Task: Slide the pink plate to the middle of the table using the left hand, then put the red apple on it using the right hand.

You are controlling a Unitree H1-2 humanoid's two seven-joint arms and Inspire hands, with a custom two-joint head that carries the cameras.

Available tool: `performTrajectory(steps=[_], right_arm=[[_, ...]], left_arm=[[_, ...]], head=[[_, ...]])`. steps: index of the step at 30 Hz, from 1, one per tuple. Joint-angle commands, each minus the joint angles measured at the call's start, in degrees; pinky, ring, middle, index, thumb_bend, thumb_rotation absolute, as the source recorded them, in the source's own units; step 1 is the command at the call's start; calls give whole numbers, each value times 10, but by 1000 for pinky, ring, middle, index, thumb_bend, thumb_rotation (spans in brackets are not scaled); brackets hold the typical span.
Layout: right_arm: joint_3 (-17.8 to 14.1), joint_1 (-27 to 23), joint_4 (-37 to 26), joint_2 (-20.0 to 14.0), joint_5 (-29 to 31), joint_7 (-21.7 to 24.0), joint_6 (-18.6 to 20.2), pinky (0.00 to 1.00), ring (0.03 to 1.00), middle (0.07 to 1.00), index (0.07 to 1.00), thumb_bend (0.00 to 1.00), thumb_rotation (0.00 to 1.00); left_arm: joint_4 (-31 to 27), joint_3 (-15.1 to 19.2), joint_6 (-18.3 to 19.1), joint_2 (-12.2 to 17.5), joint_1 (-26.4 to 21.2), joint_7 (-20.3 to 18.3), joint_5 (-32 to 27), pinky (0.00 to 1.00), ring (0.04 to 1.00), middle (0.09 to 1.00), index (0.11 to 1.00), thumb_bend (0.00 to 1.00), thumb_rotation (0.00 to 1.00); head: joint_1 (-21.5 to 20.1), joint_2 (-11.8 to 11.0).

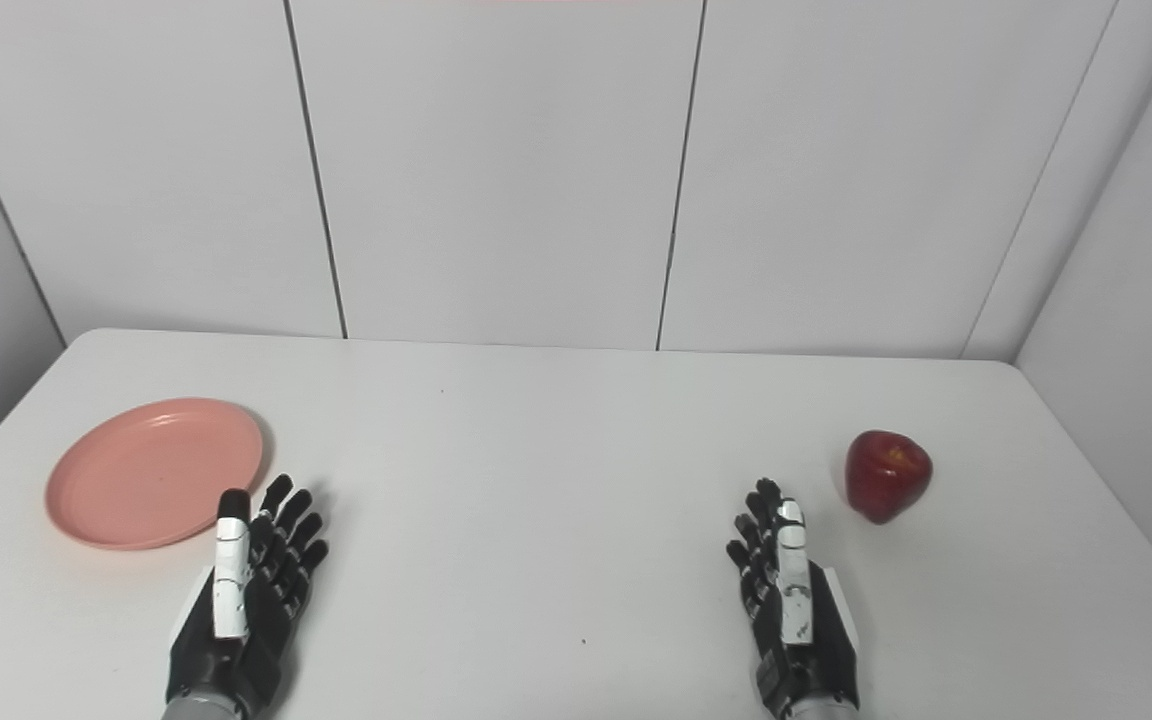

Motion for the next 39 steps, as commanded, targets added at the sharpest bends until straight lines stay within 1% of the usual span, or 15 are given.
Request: performTrajectory(steps=[1, 8, 16, 27, 32, 39], right_arm=[[8, -8, -10, 10, 0, -1, 20, 1000, 996, 1000, 968, 859, 1000], [13, -7, -9, 9, -5, 2, 13, 1000, 1000, 1000, 968, 860, 1000], [10, -7, -7, 7, -1, 4, 13, 1000, 1000, 1000, 968, 859, 1000], [10, -6, -10, 5, -3, 2, 16, 1000, 1000, 1000, 967, 871, 1000], [8, -6, -11, 2, 1, 4, 17, 1000, 1000, 1000, 972, 859, 1000], [6, -6, -11, 2, 6, 2, 21, 1000, 1000, 1000, 967, 852, 1000]], left_arm=[[-15, 2, 3, 18, 25, -10, -7, 1000, 1000, 1000, 1000, 756, 1000], [-16, 2, 5, 22, 26, -17, -5, 1000, 1000, 1000, 1000, 734, 1000], [-12, 1, 0, 22, 26, -20, -5, 1000, 1000, 1000, 1000, 740, 1000], [-16, -2, 3, 19, 27, -18, -1, 1000, 1000, 1000, 1000, 751, 1000], [-16, -4, 4, 15, 27, -15, 1, 1000, 1000, 1000, 1000, 750, 1000], [-18, -4, 6, 12, 26, -9, 3, 1000, 1000, 1000, 1000, 756, 1000]], head=[[-5, -1], [-5, 0], [-1, -1], [8, -1], [15, -1], [13, -1]])
